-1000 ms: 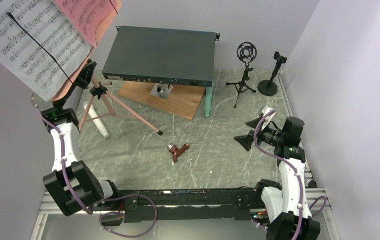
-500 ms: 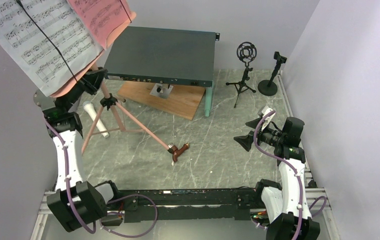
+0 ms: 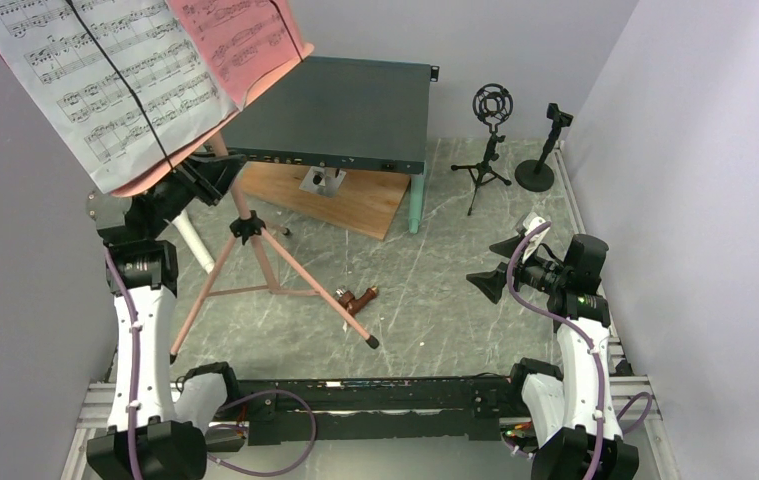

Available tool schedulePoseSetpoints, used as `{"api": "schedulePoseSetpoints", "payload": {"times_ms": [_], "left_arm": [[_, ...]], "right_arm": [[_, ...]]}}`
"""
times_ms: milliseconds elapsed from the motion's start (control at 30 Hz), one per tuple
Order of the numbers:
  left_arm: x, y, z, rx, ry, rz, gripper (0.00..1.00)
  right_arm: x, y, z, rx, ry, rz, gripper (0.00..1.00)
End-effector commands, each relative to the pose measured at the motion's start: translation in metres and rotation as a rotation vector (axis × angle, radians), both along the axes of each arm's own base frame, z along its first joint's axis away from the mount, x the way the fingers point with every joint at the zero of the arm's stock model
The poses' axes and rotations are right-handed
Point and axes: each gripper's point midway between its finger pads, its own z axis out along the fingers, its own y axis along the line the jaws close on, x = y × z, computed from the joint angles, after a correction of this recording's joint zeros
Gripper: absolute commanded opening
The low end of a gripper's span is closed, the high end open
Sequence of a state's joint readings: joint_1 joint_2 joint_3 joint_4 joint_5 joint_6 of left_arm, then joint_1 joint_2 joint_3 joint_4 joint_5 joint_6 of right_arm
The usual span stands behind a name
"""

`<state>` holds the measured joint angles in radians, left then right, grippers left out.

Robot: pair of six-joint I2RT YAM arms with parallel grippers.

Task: Pack up the instrument practice props
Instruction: Place the music stand at the center of the board.

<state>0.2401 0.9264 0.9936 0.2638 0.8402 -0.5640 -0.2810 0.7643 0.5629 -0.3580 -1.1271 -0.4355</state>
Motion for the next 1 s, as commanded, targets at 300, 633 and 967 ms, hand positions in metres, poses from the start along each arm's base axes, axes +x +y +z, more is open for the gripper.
{"api": "schedulePoseSetpoints", "payload": {"times_ms": [300, 633, 967], "left_arm": [[-0.071, -0.080, 0.095, 0.025, -0.458, -0.251, 0.00], [-0.070, -0.162, 0.078, 0.073, -0.563, -0.479, 0.00], [-0.062, -0.218, 0.088, -0.016, -0.623, -0.609, 0.00]], "right_arm": [[0.003, 0.000, 0.014, -0.018, -0.065, 0.016, 0.99], [0.004, -0.002, 0.012, -0.025, -0.062, 0.008, 0.99], [0.004, -0.002, 0.012, -0.030, -0.064, 0.008, 0.99]]}}
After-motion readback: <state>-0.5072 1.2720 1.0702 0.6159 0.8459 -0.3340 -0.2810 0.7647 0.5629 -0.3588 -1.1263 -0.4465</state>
